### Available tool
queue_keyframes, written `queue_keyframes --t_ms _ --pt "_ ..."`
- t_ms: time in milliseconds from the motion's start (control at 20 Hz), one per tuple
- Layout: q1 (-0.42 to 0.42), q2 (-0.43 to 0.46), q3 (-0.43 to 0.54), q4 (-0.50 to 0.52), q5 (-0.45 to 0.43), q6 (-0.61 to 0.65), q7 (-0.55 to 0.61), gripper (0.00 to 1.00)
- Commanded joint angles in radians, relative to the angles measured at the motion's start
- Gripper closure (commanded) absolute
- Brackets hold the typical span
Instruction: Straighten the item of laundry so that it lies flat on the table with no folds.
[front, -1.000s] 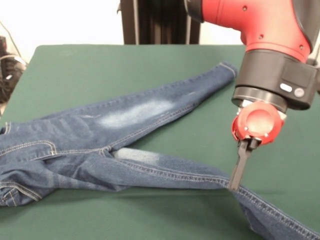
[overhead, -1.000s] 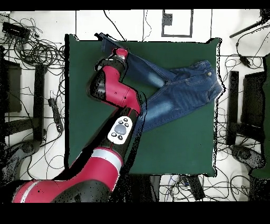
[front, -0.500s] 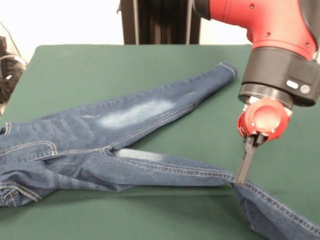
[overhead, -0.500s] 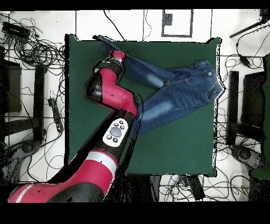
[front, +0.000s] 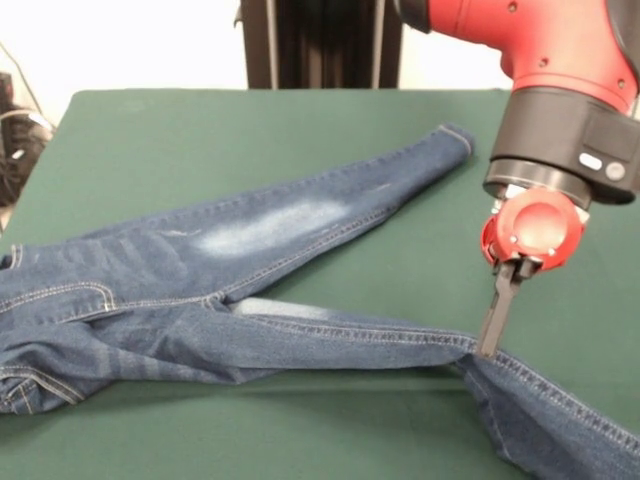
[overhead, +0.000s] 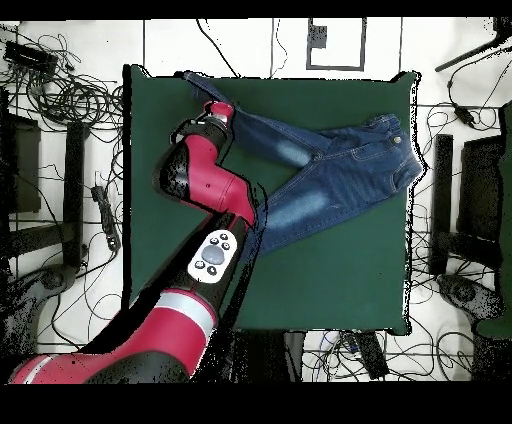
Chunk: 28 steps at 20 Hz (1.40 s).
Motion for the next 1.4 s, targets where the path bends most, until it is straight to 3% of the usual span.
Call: queue_keyframes --t_ms 50,1400 --pt "0.025 0.014 0.088 0.117 0.030 -0.040 0.117 1.00" --pt "0.055 -0.001 0.091 0.159 0.053 -0.052 0.125 1.00"
